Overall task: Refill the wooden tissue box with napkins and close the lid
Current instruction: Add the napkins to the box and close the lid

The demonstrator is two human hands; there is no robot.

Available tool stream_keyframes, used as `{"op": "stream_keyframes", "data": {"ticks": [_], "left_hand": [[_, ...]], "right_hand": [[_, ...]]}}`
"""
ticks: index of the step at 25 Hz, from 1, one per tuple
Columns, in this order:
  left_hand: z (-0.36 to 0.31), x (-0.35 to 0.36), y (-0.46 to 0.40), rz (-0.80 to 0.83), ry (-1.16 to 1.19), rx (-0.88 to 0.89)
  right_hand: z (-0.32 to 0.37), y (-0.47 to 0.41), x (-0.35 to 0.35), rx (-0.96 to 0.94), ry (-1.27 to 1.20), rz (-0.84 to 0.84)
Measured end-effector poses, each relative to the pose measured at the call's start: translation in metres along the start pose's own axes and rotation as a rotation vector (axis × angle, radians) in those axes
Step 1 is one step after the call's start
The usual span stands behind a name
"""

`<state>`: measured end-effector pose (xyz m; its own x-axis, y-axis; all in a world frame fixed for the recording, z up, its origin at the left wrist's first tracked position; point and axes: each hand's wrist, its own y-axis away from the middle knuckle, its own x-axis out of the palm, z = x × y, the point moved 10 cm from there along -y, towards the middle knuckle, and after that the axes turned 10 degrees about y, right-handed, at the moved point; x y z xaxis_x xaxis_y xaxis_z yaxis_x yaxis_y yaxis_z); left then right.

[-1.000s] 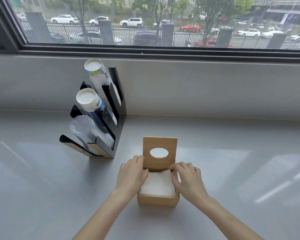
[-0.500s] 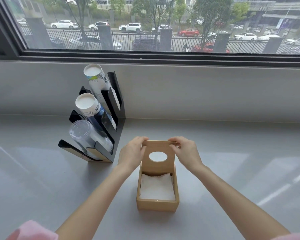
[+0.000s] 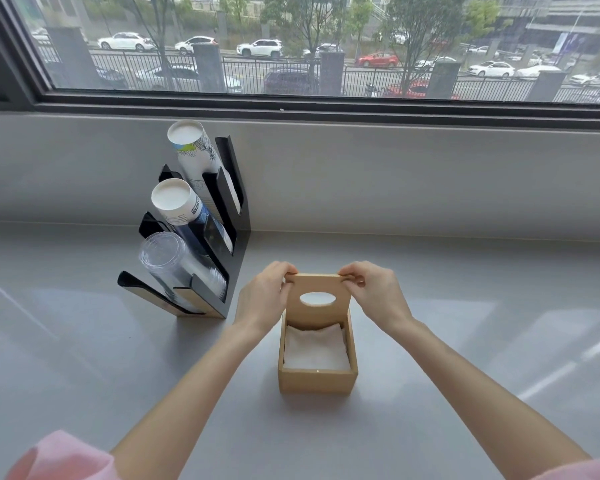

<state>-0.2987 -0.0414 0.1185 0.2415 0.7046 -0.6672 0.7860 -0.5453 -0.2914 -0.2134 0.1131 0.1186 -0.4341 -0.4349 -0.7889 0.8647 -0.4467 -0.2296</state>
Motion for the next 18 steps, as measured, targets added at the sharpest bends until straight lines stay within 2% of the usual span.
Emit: {"op": "stream_keyframes", "data": {"ticks": [4,11,14,18], "left_hand": [[-0.001,-0.004,0.017,-0.054,0.066,0.050],[0.010,0.010,0.065,0.073,0.135,0.172],[0.009,0.015,0.079,0.099,0.150,0.201],[0.018,0.027,0.093,0.165,0.148,0.149]], "right_hand": [[0.003,0.017,-0.003,-0.067,0.065,-0.044],[0.007,0.069,0.003,-0.310,0.178,-0.065],[0.003,0.085,0.010,-0.328,0.161,-0.070],[-0.001,0.102,0.022,-0.355,0.197,-0.040]]}}
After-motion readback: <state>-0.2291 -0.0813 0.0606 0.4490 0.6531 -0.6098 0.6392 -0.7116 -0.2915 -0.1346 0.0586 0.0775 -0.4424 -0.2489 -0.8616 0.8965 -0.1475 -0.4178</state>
